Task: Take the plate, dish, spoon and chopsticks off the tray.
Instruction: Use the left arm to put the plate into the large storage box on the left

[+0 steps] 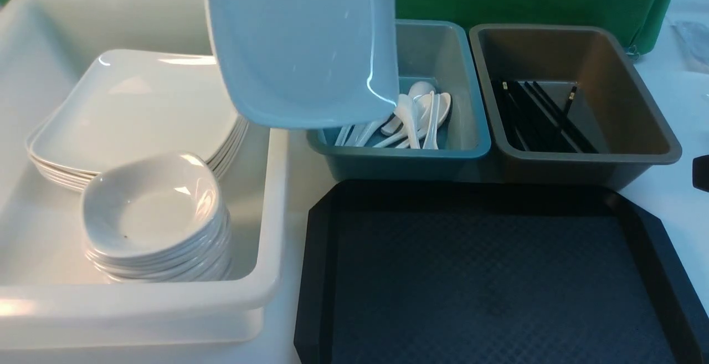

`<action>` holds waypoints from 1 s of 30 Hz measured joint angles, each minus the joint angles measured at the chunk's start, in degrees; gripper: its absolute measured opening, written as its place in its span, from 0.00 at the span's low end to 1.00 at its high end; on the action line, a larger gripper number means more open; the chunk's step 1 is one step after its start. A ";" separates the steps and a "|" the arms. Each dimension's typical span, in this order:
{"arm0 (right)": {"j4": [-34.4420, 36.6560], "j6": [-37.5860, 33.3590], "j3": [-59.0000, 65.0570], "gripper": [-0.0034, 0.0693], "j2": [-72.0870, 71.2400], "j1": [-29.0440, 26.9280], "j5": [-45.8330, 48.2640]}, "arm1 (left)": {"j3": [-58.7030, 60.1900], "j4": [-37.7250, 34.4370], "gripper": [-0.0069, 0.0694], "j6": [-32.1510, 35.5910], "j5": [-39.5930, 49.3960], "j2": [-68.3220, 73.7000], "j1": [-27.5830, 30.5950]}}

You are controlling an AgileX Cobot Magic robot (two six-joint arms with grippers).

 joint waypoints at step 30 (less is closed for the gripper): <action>0.00 0.25 0.00 0.22 0.00 0.00 0.00 | 21.13 -25.54 0.13 8.62 -13.68 -4.30 32.89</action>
